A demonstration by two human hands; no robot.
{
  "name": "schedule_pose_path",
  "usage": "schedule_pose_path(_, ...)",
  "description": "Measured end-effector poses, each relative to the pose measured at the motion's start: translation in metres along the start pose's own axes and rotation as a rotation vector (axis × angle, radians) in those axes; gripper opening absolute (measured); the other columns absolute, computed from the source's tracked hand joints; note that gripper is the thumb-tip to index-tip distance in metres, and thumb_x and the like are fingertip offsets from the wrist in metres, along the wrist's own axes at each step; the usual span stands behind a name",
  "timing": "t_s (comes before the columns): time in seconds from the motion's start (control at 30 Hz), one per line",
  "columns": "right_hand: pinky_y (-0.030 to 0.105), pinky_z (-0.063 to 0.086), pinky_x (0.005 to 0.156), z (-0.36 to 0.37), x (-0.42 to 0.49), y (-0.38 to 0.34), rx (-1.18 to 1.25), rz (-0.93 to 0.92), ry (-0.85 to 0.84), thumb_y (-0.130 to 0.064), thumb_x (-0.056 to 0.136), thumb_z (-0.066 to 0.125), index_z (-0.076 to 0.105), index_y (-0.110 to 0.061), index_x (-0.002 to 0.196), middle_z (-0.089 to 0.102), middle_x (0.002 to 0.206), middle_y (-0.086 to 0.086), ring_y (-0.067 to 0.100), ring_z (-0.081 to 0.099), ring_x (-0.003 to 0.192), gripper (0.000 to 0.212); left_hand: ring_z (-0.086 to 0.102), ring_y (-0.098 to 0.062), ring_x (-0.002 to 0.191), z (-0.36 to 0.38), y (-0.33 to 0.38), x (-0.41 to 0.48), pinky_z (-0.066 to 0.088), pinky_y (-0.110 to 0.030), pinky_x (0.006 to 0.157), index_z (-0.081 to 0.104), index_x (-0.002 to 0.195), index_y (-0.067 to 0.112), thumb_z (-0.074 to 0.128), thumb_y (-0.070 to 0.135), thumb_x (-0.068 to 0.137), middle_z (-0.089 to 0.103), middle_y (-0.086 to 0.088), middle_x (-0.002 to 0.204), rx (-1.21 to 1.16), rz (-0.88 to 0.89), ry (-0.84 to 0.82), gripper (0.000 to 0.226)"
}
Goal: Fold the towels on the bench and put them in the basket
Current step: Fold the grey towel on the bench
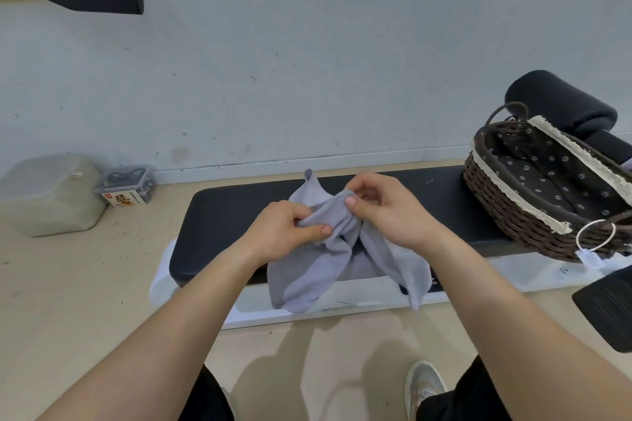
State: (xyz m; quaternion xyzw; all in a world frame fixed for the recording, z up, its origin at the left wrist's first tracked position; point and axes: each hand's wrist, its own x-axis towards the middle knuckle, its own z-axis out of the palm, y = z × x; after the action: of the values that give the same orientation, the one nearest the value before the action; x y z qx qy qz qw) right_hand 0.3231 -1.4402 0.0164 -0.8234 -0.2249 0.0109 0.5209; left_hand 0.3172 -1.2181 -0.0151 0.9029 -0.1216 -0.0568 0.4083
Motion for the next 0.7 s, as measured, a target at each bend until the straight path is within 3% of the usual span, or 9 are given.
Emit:
schedule_pose_path(0.1,0.034,0.048,0.081,-0.015,-0.002,-0.014,-0.043,-0.013,0.01,-0.01,0.094,0.059,0.062,-0.015,0.09,0.07,0.091,0.015,0.014,0.062,0.082,0.007,0.033,-0.012,0.051,-0.008,-0.008,-0.018,0.024,-0.03,0.052,0.036,0.052,0.019,0.072,0.062,0.078,0.034,0.008,0.05,0.257,-0.016,-0.049,0.061)
schedule_pose_path(0.23,0.032,0.044,0.079,-0.041,0.0,-0.029,-0.16,-0.001,0.062,-0.012,0.096,0.058,0.062,-0.023,0.089,0.067,0.087,0.005,0.011,0.059,0.081,0.014,0.04,-0.011,0.059,-0.021,-0.012,-0.052,0.031,-0.032,0.053,0.043,0.06,0.019,0.064,0.062,0.079,0.043,0.007,0.06,0.628,0.0,-0.146,0.051)
schedule_pose_path(0.33,0.034,0.045,0.079,-0.056,0.006,-0.037,-0.206,0.006,0.105,-0.014,0.096,0.058,0.061,-0.027,0.086,0.066,0.086,0.005,0.012,0.058,0.081,0.017,0.046,-0.015,0.061,-0.031,-0.016,-0.073,0.042,-0.039,0.058,0.049,0.067,0.02,0.057,0.066,0.074,0.05,0.004,0.066,0.741,0.001,-0.289,0.047)
schedule_pose_path(0.4,0.032,0.044,0.077,-0.059,0.008,-0.042,-0.246,0.001,0.114,-0.014,0.096,0.058,0.061,-0.028,0.084,0.064,0.084,0.001,0.013,0.058,0.081,0.018,0.053,-0.012,0.074,-0.038,-0.017,-0.083,0.051,-0.038,0.067,0.058,0.079,0.026,0.055,0.064,0.076,0.057,0.009,0.083,0.763,0.037,-0.328,0.038)
schedule_pose_path(0.47,0.027,0.043,0.074,-0.06,0.009,-0.046,-0.288,-0.003,0.132,-0.015,0.096,0.058,0.06,-0.028,0.085,0.064,0.085,-0.001,0.014,0.059,0.081,0.017,0.054,-0.009,0.081,-0.046,-0.015,-0.091,0.052,-0.035,0.072,0.06,0.083,0.031,0.055,0.054,0.08,0.057,0.014,0.089,0.744,0.073,-0.284,0.024)
schedule_pose_path(0.57,0.024,0.042,0.07,-0.064,0.008,-0.044,-0.327,0.019,0.177,-0.016,0.096,0.058,0.062,-0.023,0.089,0.065,0.088,0.001,0.016,0.059,0.083,0.011,0.058,-0.008,0.074,-0.063,-0.015,-0.099,0.053,-0.038,0.068,0.059,0.079,0.029,0.057,0.044,0.08,0.061,0.012,0.079,0.645,0.045,-0.102,0.015)
schedule_pose_path(0.7,0.029,0.043,0.069,-0.066,-0.003,-0.025,-0.365,0.086,0.168,-0.016,0.097,0.058,0.061,-0.02,0.09,0.066,0.086,0.003,0.021,0.06,0.083,0.008,0.062,-0.005,0.072,-0.086,-0.018,-0.11,0.054,-0.033,0.067,0.064,0.08,0.033,0.07,0.038,0.083,0.068,0.013,0.076,0.413,-0.035,0.158,0.009)
